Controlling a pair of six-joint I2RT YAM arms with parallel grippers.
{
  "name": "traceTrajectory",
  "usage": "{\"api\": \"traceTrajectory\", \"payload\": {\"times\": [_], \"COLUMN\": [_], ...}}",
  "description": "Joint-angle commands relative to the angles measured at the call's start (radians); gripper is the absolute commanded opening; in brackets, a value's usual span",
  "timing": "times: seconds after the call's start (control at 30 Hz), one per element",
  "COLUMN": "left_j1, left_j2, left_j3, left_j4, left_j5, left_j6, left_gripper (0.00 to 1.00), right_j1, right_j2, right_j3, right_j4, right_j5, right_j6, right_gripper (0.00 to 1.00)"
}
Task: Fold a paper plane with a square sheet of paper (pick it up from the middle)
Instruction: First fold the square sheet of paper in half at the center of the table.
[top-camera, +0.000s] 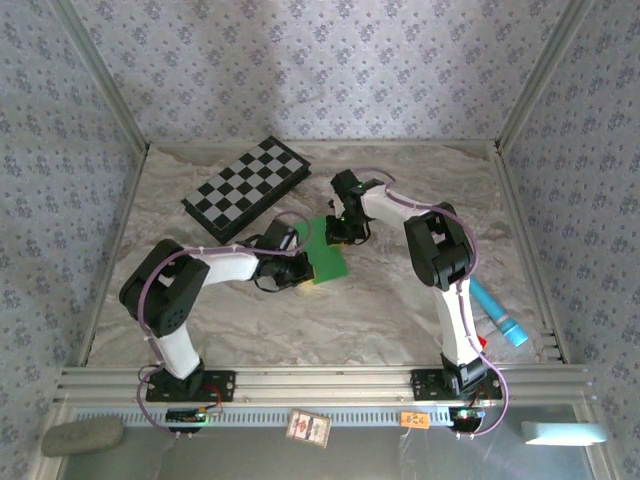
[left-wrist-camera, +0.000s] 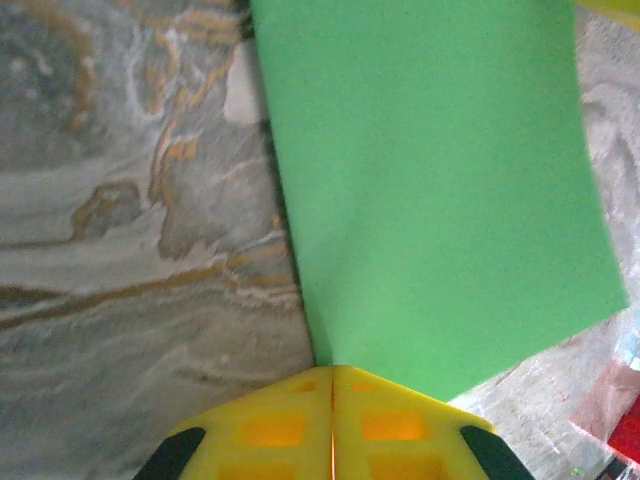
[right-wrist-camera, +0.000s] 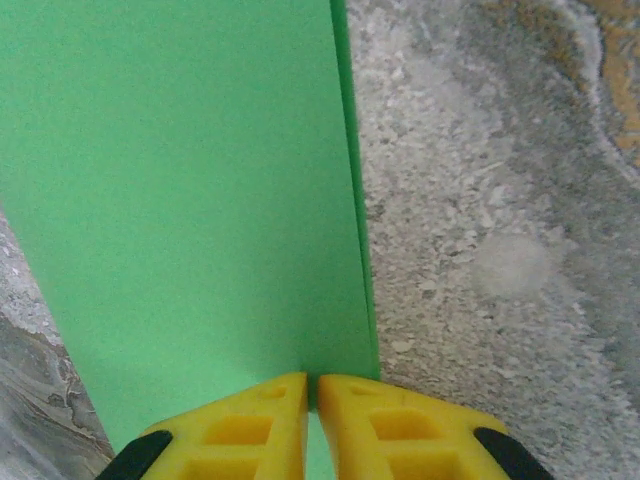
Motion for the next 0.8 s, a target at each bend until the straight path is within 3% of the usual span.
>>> {"api": "traceTrajectory", "payload": {"times": [0.0,0.17,0.37,0.77], "left_j1": [-0.002,-0.005,-0.008,-0.027], "left_j2": [-0.049,-0.007,0.073,0.026], "left_j3": [0.092,0.146,0.142,-0.039], "left_j4": [-0.084,-0.045,-0.016,-0.102], "left_j5": [0.006,-0.017,0.032,0.012], "left_j6": [0.033,-0.004,-0.027,-0.046], "left_gripper": [0.07,0.07,0.08,0.08], "right_j1": [-0.021,-0.021,-0.021,-0.027], "right_j2": [0.064,0.056,0.059,0.042], "right_j3": [-0.066,-0.084,-0.091,-0.135], "right_j4": [-0.078,-0.064,-0.056,-0.045], "right_j5": [0.117,0.126,0.123,0.133], "right_j6": [0.041,0.05,0.052,0.063], "right_gripper": [0.18,0.17,0.17,0.17]}}
